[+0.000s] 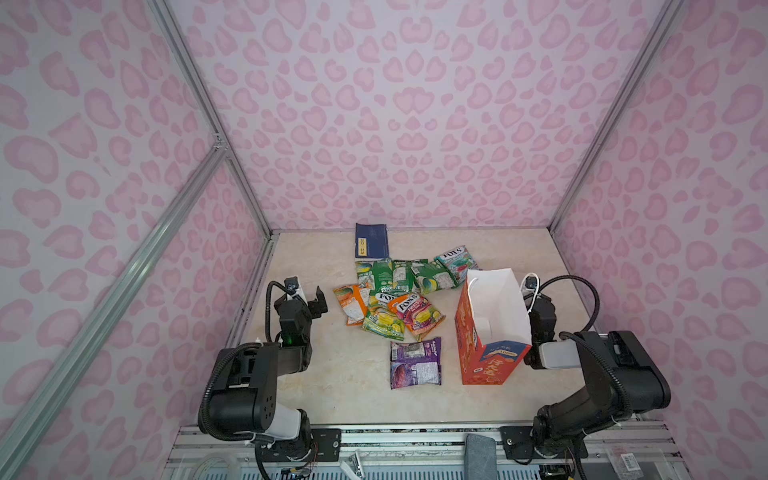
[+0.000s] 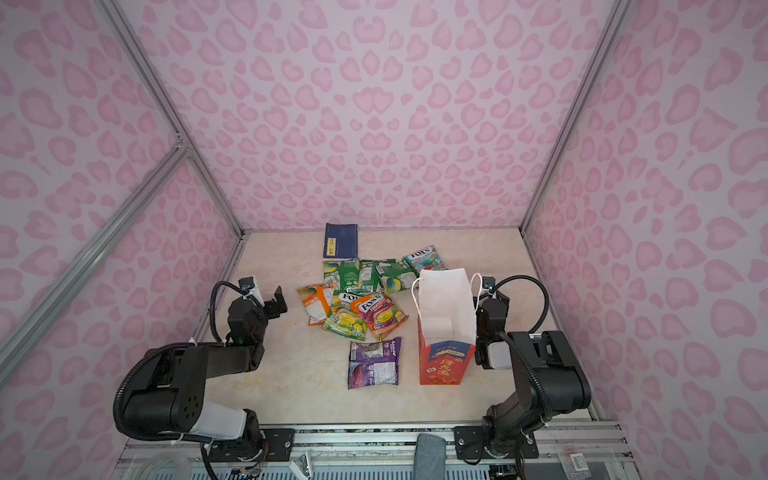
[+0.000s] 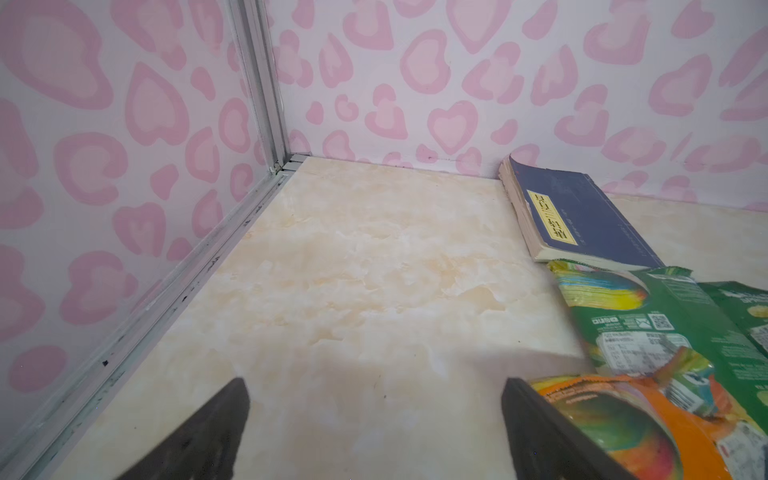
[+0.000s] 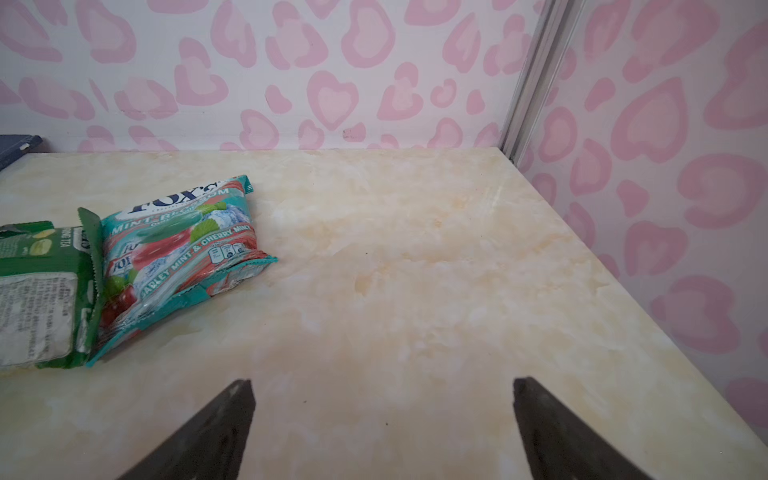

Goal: Place the snacks into the paper bag
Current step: 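Raise both grippers from rest toward the snack pile and paper bag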

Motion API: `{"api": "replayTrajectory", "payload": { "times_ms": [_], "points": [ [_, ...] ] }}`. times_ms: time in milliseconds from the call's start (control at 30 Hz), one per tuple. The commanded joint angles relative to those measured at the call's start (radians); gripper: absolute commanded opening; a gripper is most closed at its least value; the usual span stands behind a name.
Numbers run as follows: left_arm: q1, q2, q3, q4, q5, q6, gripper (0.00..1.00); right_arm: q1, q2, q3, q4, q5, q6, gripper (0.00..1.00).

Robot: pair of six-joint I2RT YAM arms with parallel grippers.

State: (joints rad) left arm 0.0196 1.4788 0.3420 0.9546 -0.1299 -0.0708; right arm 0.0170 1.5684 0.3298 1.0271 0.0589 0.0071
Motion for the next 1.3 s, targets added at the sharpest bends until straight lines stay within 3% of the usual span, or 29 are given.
{"api": "replayTrajectory", "payload": {
  "times_ms": [0,467,1133,1167,1200,1267],
  "points": [
    [0.001,-0.004,-0.001,0.006,0.057,0.020,0.97,0.001,0.002,-0.004,0.024,0.005,-0.007,0.99],
    [0.000,-0.005,-0.002,0.007,0.058,0.019,0.97,0.024,0.002,-0.017,0.048,0.048,-0.021,0.99],
    [0.001,-0.009,-0.008,0.013,0.057,0.018,0.97,-0.006,0.003,-0.001,0.020,0.009,0.005,0.99],
    [-0.002,-0.014,-0.012,0.024,0.017,0.006,0.97,-0.010,0.000,-0.006,0.026,-0.002,0.009,0.99],
    [-0.013,-0.045,-0.006,-0.009,-0.092,-0.029,0.97,-0.013,-0.013,-0.008,0.031,0.014,0.021,0.99],
    [-0.033,-0.160,0.025,-0.153,-0.233,-0.052,0.97,0.002,-0.140,0.006,-0.118,0.161,0.053,0.99]
  ]
}}
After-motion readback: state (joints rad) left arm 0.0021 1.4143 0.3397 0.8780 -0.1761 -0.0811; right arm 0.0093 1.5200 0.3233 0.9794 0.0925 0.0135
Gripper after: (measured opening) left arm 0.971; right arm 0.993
